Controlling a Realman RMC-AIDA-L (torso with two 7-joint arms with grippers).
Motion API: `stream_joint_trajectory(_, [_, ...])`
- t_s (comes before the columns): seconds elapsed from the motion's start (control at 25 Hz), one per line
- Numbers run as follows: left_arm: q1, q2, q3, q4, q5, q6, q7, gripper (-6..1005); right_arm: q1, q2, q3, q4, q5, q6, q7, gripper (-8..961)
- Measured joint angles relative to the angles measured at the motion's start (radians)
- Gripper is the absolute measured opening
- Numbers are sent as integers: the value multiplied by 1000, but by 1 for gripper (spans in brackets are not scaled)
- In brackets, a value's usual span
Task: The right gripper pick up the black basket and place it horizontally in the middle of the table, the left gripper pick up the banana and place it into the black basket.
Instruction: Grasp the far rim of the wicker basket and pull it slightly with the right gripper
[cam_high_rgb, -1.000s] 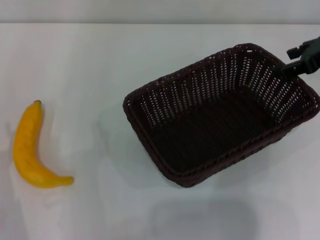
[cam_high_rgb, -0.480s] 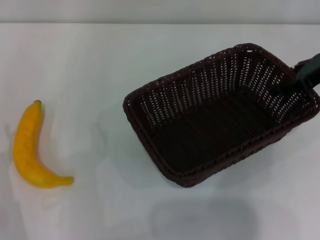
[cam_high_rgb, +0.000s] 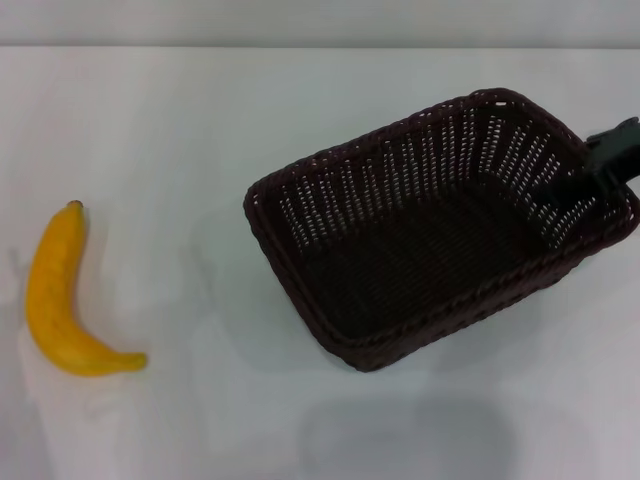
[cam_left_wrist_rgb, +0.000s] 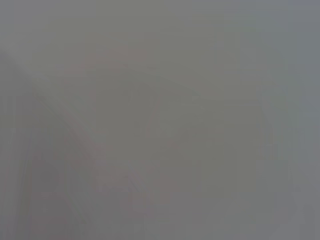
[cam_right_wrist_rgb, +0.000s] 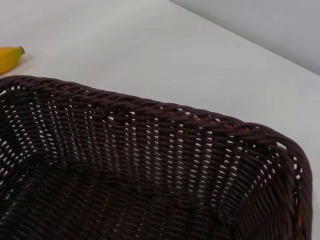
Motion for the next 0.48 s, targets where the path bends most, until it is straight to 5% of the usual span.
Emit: stream_joint_trajectory(0.48, [-5,0,0,0,0,-4,0,878,19,15,-1,-7,-107,15,54,550])
